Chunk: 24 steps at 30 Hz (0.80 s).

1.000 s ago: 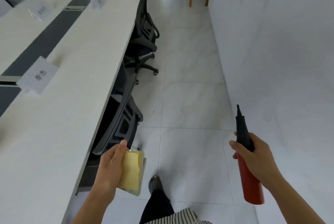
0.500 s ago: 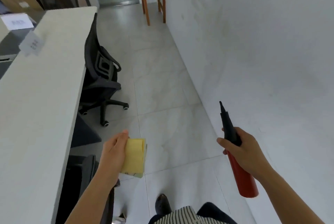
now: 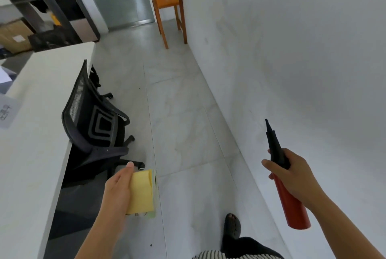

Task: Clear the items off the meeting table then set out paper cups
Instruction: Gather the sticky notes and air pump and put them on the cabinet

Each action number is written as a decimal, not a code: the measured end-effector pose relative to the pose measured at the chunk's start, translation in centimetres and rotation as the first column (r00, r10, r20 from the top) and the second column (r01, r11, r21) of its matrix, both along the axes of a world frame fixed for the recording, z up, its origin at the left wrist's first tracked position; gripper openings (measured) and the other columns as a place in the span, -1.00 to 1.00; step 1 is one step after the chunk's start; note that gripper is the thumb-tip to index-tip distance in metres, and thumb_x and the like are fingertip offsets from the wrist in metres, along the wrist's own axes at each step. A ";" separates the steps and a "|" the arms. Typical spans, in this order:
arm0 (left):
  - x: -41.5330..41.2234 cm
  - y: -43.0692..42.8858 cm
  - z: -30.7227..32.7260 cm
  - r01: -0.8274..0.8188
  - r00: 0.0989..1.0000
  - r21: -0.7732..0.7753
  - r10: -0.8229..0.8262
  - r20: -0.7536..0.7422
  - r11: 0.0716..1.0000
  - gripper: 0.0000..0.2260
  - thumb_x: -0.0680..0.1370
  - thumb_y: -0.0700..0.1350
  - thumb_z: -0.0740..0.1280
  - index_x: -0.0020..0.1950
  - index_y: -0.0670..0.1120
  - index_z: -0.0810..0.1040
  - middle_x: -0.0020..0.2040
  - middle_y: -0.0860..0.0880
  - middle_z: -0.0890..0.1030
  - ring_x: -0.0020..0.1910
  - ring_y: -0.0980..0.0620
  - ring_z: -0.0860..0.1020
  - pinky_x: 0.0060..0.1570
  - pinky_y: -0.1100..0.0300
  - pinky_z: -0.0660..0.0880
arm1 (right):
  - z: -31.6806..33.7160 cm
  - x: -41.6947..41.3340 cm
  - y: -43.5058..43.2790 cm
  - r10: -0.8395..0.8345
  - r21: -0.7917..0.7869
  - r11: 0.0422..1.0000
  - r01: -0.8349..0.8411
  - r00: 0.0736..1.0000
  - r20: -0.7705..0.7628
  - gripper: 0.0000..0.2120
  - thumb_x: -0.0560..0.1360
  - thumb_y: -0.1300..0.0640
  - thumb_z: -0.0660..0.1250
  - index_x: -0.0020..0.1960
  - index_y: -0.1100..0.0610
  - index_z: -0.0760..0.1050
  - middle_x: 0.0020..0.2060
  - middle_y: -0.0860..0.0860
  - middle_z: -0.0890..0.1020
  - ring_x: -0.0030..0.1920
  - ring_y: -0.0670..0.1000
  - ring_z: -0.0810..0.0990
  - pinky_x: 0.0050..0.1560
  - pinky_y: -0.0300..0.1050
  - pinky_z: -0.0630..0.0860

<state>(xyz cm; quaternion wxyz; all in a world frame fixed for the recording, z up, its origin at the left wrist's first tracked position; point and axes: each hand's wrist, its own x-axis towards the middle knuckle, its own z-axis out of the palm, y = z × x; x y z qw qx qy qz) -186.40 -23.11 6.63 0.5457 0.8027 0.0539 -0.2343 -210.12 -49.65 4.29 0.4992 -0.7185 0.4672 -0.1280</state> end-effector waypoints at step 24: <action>47.0 -26.2 0.8 -0.151 0.988 -0.071 0.151 -0.007 0.986 -0.66 0.55 0.17 0.23 -0.21 -0.08 0.49 -0.25 -0.12 0.38 -0.24 -0.09 0.40 -0.16 0.01 0.38 | 2.6 49.4 -28.6 0.173 -0.018 0.985 -0.173 0.985 -0.008 -0.79 0.47 0.05 0.42 0.08 0.01 0.53 -0.25 0.08 0.67 -0.36 -0.06 0.68 -0.33 -0.21 0.47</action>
